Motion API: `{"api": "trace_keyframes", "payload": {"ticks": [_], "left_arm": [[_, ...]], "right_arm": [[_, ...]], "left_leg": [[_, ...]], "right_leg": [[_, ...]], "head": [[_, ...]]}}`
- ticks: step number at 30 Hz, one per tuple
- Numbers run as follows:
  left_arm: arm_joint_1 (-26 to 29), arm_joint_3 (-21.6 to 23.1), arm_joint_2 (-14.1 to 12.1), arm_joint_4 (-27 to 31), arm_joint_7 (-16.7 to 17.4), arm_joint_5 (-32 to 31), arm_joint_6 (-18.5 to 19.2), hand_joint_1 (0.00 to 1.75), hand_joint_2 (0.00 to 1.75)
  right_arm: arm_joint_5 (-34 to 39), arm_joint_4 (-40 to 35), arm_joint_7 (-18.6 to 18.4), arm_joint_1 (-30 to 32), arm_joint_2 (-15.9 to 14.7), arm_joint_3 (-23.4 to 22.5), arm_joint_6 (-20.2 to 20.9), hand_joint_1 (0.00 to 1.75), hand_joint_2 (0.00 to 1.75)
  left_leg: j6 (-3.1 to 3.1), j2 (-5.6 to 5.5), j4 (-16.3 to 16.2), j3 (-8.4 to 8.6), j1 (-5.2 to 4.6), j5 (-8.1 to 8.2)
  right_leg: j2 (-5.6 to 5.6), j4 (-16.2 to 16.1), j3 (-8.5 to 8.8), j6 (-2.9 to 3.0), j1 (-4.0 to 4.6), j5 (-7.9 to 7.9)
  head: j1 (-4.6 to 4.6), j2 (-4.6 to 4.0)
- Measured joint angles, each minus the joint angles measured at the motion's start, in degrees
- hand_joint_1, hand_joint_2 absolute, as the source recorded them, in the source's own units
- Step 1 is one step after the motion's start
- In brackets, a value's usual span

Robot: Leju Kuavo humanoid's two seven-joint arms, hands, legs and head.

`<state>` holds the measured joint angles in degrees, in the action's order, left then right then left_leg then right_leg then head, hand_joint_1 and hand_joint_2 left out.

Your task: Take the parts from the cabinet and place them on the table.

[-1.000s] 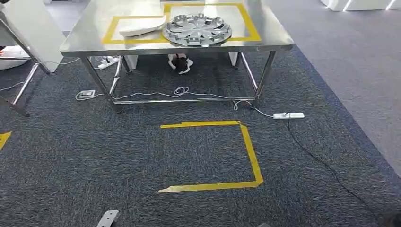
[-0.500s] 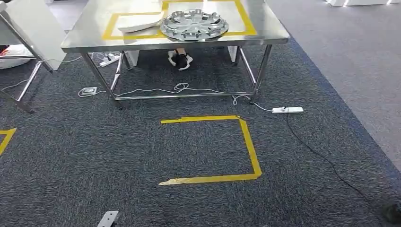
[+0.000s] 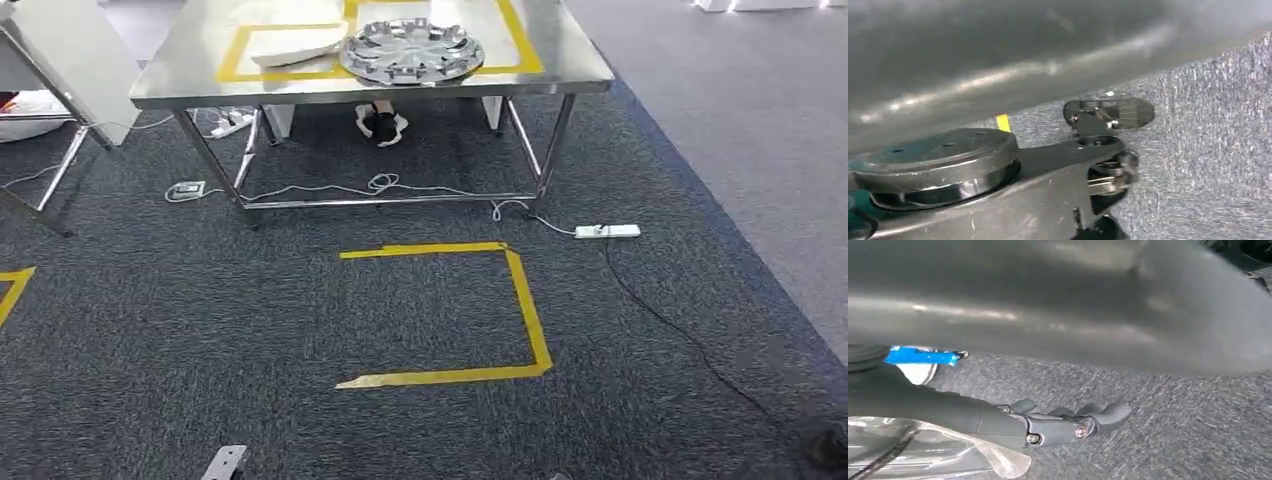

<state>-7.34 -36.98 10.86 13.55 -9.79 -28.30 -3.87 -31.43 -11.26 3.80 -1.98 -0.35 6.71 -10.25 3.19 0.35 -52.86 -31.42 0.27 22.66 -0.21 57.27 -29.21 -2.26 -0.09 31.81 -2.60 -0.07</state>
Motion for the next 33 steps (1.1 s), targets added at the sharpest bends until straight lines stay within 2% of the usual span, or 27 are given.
{"api": "trace_keyframes", "payload": {"ticks": [2,3,4,5,6,7,8,9,10,13,14,15,16,18,19,20,21,22,23,24,25,27,28,29,30,31,33], "left_arm": [[0.1,0.0,0.0,0.0,0.0,0.0,0.0,0.0,0.0],[0.2,0.0,0.1,0.0,0.0,0.0,0.0,0.0,0.0],[0.3,0.0,0.1,0.0,0.0,0.0,0.0,0.0,0.0],[0.3,0.0,0.1,0.0,0.0,0.0,0.0,0.0,0.0],[0.3,0.0,0.1,0.0,0.1,0.0,0.0,0.0,0.0],[0.3,0.0,0.1,0.0,0.1,0.0,0.0,0.0,0.0],[0.2,0.0,0.0,0.0,0.1,0.0,0.0,0.0,0.0],[0.1,0.0,-0.1,0.0,0.2,0.0,-0.1,0.0,0.0],[0.1,0.0,0.0,0.0,0.2,0.0,-0.1,0.0,0.0],[0.4,0.0,-0.1,0.0,0.2,0.0,-0.1,0.0,0.0],[0.6,-0.1,-0.1,0.0,0.2,0.0,-0.1,0.0,0.0],[0.7,-0.1,-0.1,0.0,0.3,0.0,-0.1,0.0,0.0],[0.6,-0.1,-0.1,0.0,0.3,0.0,-0.1,0.0,0.0],[0.5,-0.1,-0.1,0.0,0.3,0.0,-0.1,0.0,0.0],[0.6,0.0,-0.1,0.0,0.4,0.0,-0.1,0.0,0.0],[0.7,-0.1,-0.1,0.0,0.5,0.0,-0.1,0.0,0.0],[0.8,-0.1,-0.1,0.0,0.5,0.0,-0.1,0.0,0.0],[0.8,-0.1,-0.1,0.0,0.5,0.0,-0.1,0.0,0.0],[0.7,-0.1,-0.1,0.0,0.5,0.0,-0.1,0.0,0.0],[0.6,-0.1,-0.1,0.0,0.5,0.0,-0.1,0.0,0.0],[0.4,-0.1,-0.1,0.0,0.5,0.0,-0.1,0.0,0.0],[0.5,-0.1,-0.1,0.0,0.5,0.0,-0.1,0.0,0.0],[0.6,-0.1,-0.2,0.0,0.5,0.0,-0.1,0.0,0.0],[0.7,-0.1,-0.2,0.0,0.5,0.0,-0.1,0.0,0.0],[0.7,-0.1,-0.2,0.0,0.5,0.0,-0.1,0.0,0.0],[0.5,-0.1,-0.1,0.0,0.5,0.0,-0.1,0.0,0.0],[0.4,-0.1,0.1,0.0,0.5,0.0,-0.1,0.0,0.0]], "right_arm": [[0.0,0.0,0.0,0.0,0.0,0.0,0.0,0.0,0.0],[0.0,0.0,0.0,0.0,0.0,0.1,0.0,0.0,0.0],[-0.1,0.0,0.0,0.2,0.0,0.2,0.0,0.0,0.0],[-0.2,0.0,0.0,0.3,0.0,0.3,0.0,0.0,0.0],[-0.3,0.0,-0.1,0.3,-0.1,0.4,0.0,0.0,0.0],[-0.3,0.0,-0.1,0.2,-0.2,0.5,0.0,0.0,0.0],[-0.4,0.0,-0.1,0.2,-0.1,0.5,-0.1,0.0,0.0],[-0.4,0.0,-0.2,0.0,0.1,0.7,-0.1,0.0,0.0],[-0.5,0.0,-0.2,0.2,0.1,0.8,-0.2,0.0,0.0],[-0.6,0.0,-0.3,0.3,0.1,0.9,-0.2,0.0,0.0],[-0.7,0.0,-0.3,0.1,0.0,0.9,-0.4,0.0,0.0],[-0.7,0.0,-0.3,0.0,0.0,1.0,-0.4,0.0,0.0],[-0.7,0.0,-0.3,0.1,0.0,1.0,-0.4,0.0,0.0],[-0.7,0.0,-0.6,0.4,0.0,1.0,-0.3,0.0,0.0],[-0.7,0.1,-0.7,0.5,0.0,1.0,-0.2,0.0,0.0],[-0.7,0.1,-0.7,0.5,0.0,1.0,-0.2,0.0,0.0],[-0.7,0.1,-0.7,0.4,0.0,1.0,-0.2,0.0,0.0],[-0.7,0.1,-0.7,0.3,0.0,1.0,-0.2,0.0,0.0],[-0.7,0.1,-0.7,0.1,0.0,1.0,-0.2,0.0,0.0],[-0.7,0.1,-0.7,0.1,0.1,1.0,-0.2,0.0,0.0],[-0.7,0.1,-0.7,0.1,0.1,1.0,-0.2,0.0,0.0],[-0.7,0.1,-0.7,0.0,0.1,1.0,-0.2,0.0,0.0],[-0.7,0.0,-0.7,-0.1,0.1,1.0,-0.3,0.0,0.0],[-0.7,0.0,-0.7,0.0,0.1,1.0,-0.3,0.0,0.0],[-0.7,0.0,-0.7,-0.1,0.1,1.0,-0.3,0.0,0.0],[-0.7,0.0,-0.7,-0.1,0.1,1.0,-0.3,0.0,0.0],[-0.8,0.0,-0.7,0.1,0.1,1.0,-0.2,0.0,0.0]], "left_leg": [[-0.14,-0.31,-0.1,-0.62,0.21,-0.27],[-0.29,-0.51,-0.2,-0.89,0.24,-0.34],[-0.5,-0.81,-0.4,-1.2,0.36,-0.45],[-0.88,-1.29,-0.8,-1.59,0.6,-0.49],[-1.33,-1.77,-1.4,-2.08,0.95,-0.44],[-2.02,-2.42,-2.4,-2.78,1.44,-0.23],[-2.75,-2.93,-3.8,-3.63,1.55,0.12],[-3.57,-3.5,-5.2,-4.63,1.33,0.57],[-3.83,-3.93,-5.6,-4.9,1.3,0.69],[-4.91,-5.14,-5.2,-5.18,1.85,-0.23],[-5.04,-4.73,-5.7,-5.44,2.0,0.18],[-4.87,-2.77,-8.0,-6.47,1.73,2.51],[-4.78,-1.82,-11.9,-8.1,1.65,5.34],[-4.59,-1.06,-21.0,-11.28,1.56,9.87],[-4.4,-0.92,-23.6,-11.83,1.53,10.63],[-4.13,-0.83,-23.0,-11.04,1.43,9.93],[-3.75,-0.73,-20.2,-9.19,1.27,8.33],[-3.26,-0.37,-15.6,-6.53,1.02,6.26],[-2.57,0.89,-10.1,-3.4,0.57,4.29],[-1.98,3.64,-7.1,-1.75,-0.13,5.08],[-1.99,3.58,-6.7,-1.81,-0.42,5.01],[-2.0,2.33,-6.7,-2.31,-0.7,5.0],[-1.71,1.64,-6.5,-2.34,-0.76,4.85],[-1.19,1.0,-5.5,-1.79,-0.1,4.22],[-0.99,0.63,-5.1,-1.69,-0.14,3.95],[-0.67,0.07,-5.1,-1.89,-0.13,3.72],[-0.39,-1.37,-5.2,-2.21,-0.43,3.54]], "right_leg": [[0.16,8.9,-4.17,-0.83,-0.61,4.43],[0.14,12.5,-5.94,-1.25,-0.94,5.7],[0.13,14.1,-6.79,-1.71,-1.33,5.67],[0.13,13.0,-6.28,-2.24,-1.73,4.41],[0.16,9.8,-4.7,-2.77,-2.11,2.31],[0.45,4.6,-2.0,-3.44,-2.59,-0.3],[2.33,0.3,0.3,-4.19,-3.38,-1.56],[4.25,-0.1,0.21,-3.8,-2.77,-0.03],[3.31,0.4,-0.24,-1.99,-3.15,-0.36],[1.87,1.1,-0.49,-0.39,-2.75,-0.48],[1.16,1.1,-0.52,0.12,-2.79,-0.78],[0.73,1.1,-0.42,0.47,-2.59,-1.0],[0.23,1.1,-0.55,0.74,-2.36,-1.17],[-1.3,1.2,-0.91,0.92,-1.88,-1.38],[-2.13,1.2,-0.99,0.95,-1.65,-1.4],[-2.79,1.2,-1.04,0.95,-1.48,-1.39],[-3.34,1.2,-1.02,0.95,-1.33,-1.39],[-3.9,1.2,-0.94,0.93,-1.24,-1.37],[-4.43,1.2,-0.8,0.82,-1.18,-1.3],[-4.92,1.1,-0.75,0.72,-1.12,-1.25],[-5.39,1.2,-0.91,0.24,-0.86,-1.05],[-6.39,1.0,-0.61,-0.48,-1.07,-1.12],[-6.97,0.6,-0.23,-0.91,-1.09,-1.21],[-6.6,0.6,-0.6,-1.34,-1.27,-0.8],[-3.55,1.9,-0.94,-1.51,-1.33,0.39],[-1.56,5.1,-2.4,-1.42,-1.32,2.61],[-0.11,14.7,-6.92,-1.4,-1.24,6.65]], "head": [[0.04,0.0],[0.09,0.0],[0.11,0.0],[0.09,0.0],[0.09,0.0],[0.09,0.0],[-0.04,0.0],[-0.44,0.0],[0.11,0.0],[0.24,0.0],[0.39,0.0],[0.66,0.0],[0.92,0.0],[1.01,0.0],[0.98,0.0],[0.98,0.0],[0.98,0.0],[1.01,0.0],[0.99,0.0],[0.94,0.0],[0.98,0.0],[0.92,0.0],[1.0,0.0],[0.94,0.0],[0.52,0.0],[0.42,0.0],[0.44,0.0]]}}
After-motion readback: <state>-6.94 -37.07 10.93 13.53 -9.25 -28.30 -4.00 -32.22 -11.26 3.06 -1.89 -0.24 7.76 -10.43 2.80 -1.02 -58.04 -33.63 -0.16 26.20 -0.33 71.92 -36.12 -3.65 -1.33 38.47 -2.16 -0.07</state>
